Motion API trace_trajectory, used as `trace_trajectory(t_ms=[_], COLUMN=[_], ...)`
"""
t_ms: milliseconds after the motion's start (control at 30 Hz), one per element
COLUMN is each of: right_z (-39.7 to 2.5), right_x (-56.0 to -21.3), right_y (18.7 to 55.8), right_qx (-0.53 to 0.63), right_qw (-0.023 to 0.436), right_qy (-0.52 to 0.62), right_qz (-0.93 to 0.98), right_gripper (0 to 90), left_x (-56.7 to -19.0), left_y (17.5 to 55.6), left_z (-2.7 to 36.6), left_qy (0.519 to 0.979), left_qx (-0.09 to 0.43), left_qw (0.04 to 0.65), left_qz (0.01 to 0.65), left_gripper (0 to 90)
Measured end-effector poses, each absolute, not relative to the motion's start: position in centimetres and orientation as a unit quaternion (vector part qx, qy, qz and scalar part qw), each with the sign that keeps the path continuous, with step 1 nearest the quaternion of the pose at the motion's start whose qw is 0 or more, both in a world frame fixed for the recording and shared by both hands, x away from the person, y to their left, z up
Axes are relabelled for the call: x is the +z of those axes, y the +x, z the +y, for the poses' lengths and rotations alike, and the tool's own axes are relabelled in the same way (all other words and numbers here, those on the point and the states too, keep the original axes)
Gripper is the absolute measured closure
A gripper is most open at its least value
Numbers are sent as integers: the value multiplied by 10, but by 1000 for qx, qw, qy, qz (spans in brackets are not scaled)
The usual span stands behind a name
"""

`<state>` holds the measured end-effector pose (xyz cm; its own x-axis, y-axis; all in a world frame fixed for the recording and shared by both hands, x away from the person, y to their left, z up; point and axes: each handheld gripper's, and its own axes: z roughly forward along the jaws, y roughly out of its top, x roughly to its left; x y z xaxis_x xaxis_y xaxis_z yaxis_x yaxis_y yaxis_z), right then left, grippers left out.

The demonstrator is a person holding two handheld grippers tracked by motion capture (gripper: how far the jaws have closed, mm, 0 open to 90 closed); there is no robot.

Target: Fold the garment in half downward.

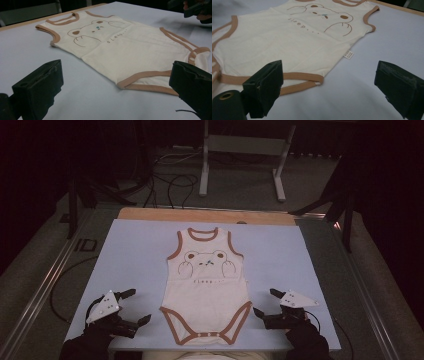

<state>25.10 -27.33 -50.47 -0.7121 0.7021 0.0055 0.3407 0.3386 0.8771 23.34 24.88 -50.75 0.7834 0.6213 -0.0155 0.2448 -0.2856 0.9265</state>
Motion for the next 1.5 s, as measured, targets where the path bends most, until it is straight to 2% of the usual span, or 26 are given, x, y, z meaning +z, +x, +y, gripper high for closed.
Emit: trace_trajectory(t_ms=[933, 1500], right_z=[-264, -260], right_x=[-496, -469], right_y=[243, 241], right_qx=[468, 466], right_qw=[169, 191], right_qy=[306, 312], right_qz=[812, 805], right_gripper=[83, 83], left_x=[-499, -472], left_y=[232, 234], left_z=[243, 239], left_qy=[789, 789], left_qx=[161, 158], left_qw=[531, 539], left_qz=[264, 249], left_gripper=[1, 1])
